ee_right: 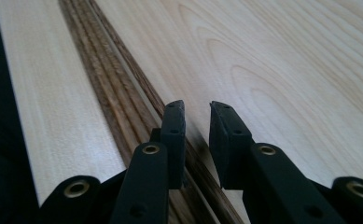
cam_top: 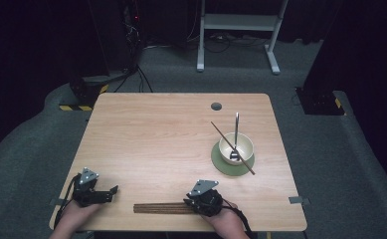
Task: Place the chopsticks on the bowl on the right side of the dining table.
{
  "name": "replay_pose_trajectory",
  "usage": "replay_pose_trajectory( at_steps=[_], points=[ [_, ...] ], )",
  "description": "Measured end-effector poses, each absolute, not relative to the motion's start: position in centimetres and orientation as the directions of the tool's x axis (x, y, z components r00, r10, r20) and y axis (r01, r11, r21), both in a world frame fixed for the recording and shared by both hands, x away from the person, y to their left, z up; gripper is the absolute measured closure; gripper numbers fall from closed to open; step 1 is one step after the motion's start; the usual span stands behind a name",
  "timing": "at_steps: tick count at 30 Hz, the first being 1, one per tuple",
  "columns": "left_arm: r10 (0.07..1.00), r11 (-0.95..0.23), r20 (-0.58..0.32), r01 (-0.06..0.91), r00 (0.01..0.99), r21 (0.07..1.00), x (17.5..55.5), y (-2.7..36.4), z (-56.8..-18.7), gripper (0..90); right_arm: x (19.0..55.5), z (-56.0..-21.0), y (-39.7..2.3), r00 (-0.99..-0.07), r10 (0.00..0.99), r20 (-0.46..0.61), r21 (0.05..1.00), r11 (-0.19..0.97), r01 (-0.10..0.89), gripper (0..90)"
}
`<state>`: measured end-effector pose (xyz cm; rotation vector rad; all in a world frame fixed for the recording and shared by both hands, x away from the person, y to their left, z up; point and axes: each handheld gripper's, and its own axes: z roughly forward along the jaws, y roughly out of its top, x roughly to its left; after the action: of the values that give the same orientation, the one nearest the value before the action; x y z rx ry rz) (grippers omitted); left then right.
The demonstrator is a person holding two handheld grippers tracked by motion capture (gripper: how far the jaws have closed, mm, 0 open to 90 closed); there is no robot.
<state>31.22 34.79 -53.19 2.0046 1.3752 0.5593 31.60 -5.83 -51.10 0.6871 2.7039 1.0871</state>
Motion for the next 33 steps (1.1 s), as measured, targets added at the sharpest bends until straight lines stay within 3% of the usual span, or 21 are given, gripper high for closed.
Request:
replay_pose_trajectory(
  at_steps=[4, 15, 33],
  points=[
    [0.932, -0.253, -0.006, 0.661, 0.363, 0.706, 31.2, 34.8, -53.2, 1.3, 32.2, -51.3, -6.5, -0.868, 0.496, 0.038, 0.683, 0.621, 0.385, 73.1],
    [0.932, -0.254, -0.005, 0.661, 0.363, 0.707, 31.2, 34.8, -53.2, 1.3, 31.3, -51.2, -5.3, -0.901, 0.432, 0.049, 0.690, 0.638, 0.343, 72.1],
    [0.933, -0.249, -0.007, 0.661, 0.359, 0.708, 31.1, 34.8, -53.2, 2.1, 33.0, -51.5, -7.6, -0.848, 0.530, 0.028, 0.682, 0.610, 0.403, 79.7]
  ],
)
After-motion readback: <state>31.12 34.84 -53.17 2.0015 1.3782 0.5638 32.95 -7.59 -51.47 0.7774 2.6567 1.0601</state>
